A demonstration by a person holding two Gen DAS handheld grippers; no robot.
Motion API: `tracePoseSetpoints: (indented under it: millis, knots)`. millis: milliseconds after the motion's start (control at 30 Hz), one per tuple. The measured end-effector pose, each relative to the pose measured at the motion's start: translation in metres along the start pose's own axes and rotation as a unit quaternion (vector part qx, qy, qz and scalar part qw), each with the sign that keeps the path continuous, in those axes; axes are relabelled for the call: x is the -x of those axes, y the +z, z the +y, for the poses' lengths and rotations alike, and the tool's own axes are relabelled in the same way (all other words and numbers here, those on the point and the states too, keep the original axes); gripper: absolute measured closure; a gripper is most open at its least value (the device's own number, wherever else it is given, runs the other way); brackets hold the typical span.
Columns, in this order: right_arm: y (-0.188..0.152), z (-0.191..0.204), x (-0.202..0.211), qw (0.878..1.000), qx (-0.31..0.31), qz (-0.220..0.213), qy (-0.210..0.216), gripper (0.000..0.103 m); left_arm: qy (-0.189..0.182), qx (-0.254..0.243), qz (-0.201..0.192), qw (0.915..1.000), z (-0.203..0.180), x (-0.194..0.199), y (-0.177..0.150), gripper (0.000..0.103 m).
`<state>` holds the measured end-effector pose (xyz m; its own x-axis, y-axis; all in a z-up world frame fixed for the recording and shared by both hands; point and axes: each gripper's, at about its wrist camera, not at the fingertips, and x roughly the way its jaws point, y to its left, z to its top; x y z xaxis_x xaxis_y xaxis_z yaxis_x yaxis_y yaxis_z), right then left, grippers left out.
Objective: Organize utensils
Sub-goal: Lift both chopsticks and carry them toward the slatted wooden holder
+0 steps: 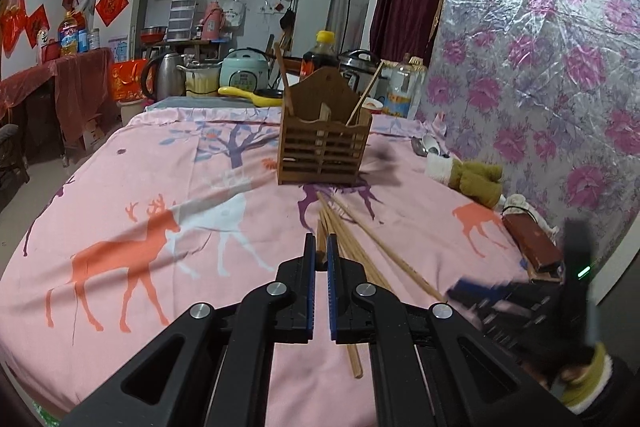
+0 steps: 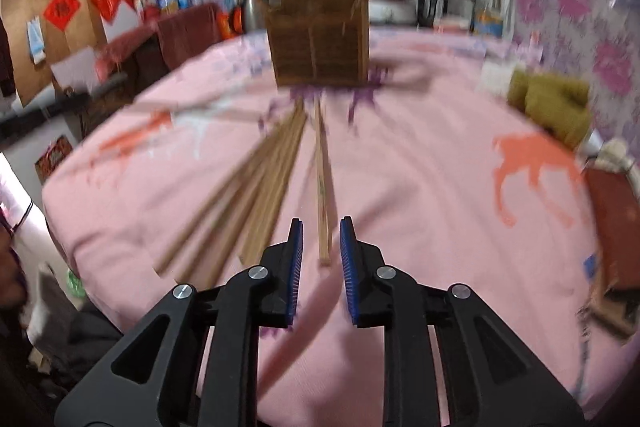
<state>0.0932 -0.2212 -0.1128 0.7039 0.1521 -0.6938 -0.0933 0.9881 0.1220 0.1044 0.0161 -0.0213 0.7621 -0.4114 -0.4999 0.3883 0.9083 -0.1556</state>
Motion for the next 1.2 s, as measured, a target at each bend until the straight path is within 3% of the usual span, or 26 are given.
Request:
tracePoseSetpoints:
  millis: [100, 200, 300, 367, 567, 667, 967, 1200]
  knots:
    - [-0.003, 0.005, -0.005, 1.0, 0.01, 0.009, 0.004, 0.08, -0.003, 0.0, -0.005, 1.0, -0.003, 0.0, 0.001, 0.097]
    - [-0.008, 0.009, -0.013, 0.999, 0.02, 0.02, -0.016, 0.071, -0.009, 0.006, -0.005, 0.9999, -0.004, -0.001, -0.001, 0.097]
    - [-0.011, 0.012, -0.015, 0.999, 0.025, 0.016, -0.027, 0.076, -0.012, 0.009, -0.002, 0.9999, -0.004, -0.003, -0.004, 0.097]
    - [-0.012, 0.012, -0.012, 0.999, 0.025, 0.01, -0.028, 0.095, -0.012, 0.012, 0.0, 0.9999, -0.002, -0.004, -0.006, 0.097]
    - [-0.005, 0.005, -0.009, 1.0, 0.008, 0.001, -0.02, 0.091, -0.013, 0.019, 0.003, 0.9997, 0.003, -0.005, -0.007, 0.097]
    - [-0.002, 0.0, -0.011, 1.0, -0.008, 0.001, -0.016, 0.095, -0.013, 0.018, 0.004, 0.9997, 0.004, -0.005, -0.008, 0.097]
    - [0.004, 0.004, 0.01, 0.999, -0.007, -0.042, -0.024, 0.097, -0.01, 0.023, 0.005, 0.9997, 0.008, -0.006, -0.009, 0.097]
    - [0.048, 0.004, 0.062, 0.992, -0.009, -0.124, -0.024, 0.097, -0.012, 0.008, -0.003, 0.9999, 0.004, -0.004, 0.015, 0.097]
